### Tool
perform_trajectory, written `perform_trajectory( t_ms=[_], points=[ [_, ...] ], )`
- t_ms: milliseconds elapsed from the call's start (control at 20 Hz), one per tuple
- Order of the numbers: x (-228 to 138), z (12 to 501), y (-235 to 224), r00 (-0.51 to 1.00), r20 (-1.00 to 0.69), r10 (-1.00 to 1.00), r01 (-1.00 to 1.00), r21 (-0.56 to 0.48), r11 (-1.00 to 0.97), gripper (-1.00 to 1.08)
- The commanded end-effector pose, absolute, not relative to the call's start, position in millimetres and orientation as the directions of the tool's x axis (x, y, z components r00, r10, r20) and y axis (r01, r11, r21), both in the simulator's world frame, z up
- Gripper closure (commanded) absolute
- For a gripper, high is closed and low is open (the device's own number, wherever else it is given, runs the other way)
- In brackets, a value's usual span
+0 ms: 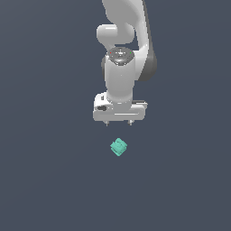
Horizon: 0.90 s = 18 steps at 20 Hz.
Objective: Pick up the object and move it to a goal position.
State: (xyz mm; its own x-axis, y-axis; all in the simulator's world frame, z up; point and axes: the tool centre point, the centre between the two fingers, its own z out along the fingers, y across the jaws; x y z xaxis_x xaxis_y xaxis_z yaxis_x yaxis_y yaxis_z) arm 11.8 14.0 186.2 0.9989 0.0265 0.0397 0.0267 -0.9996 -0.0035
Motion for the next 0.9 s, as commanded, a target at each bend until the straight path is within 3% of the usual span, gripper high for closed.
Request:
perform_trajectory(
  t_ms=[0, 850],
  points=[
    [12, 186, 14, 0.999, 0.04, 0.027, 0.027, -0.004, -1.0, -0.92],
    [17, 192, 39, 0.992, 0.058, 0.11, 0.11, -0.01, -0.994, -0.92]
  ],
)
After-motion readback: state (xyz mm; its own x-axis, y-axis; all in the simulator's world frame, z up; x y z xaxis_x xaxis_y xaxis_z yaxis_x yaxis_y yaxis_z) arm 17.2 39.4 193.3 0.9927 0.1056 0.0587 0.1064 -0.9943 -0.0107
